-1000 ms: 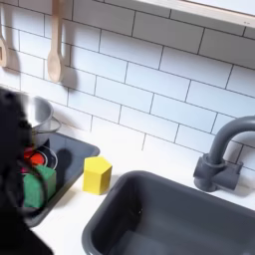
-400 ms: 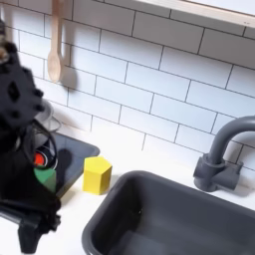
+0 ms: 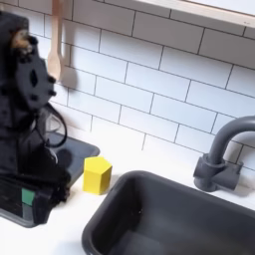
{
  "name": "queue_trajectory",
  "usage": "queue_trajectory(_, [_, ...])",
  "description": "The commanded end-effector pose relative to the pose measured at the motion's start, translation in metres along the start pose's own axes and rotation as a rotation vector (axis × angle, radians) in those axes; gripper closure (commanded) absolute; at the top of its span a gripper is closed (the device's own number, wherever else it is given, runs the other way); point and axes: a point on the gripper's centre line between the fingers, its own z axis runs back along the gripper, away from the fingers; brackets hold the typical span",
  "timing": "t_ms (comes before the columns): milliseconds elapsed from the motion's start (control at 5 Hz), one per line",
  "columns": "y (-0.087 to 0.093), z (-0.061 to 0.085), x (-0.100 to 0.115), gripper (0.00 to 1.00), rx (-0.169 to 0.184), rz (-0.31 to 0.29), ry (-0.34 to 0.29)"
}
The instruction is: Reach green block
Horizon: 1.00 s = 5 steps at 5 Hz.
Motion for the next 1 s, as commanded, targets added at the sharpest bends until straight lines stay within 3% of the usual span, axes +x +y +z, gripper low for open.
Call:
queue_trajectory(0, [0.007, -0.009, 0.022, 0.0, 0.013, -0.007, -0.025])
queue_trajectory(800, [0.022, -0.033, 0.063, 0.0, 0.023, 0.016, -0.041])
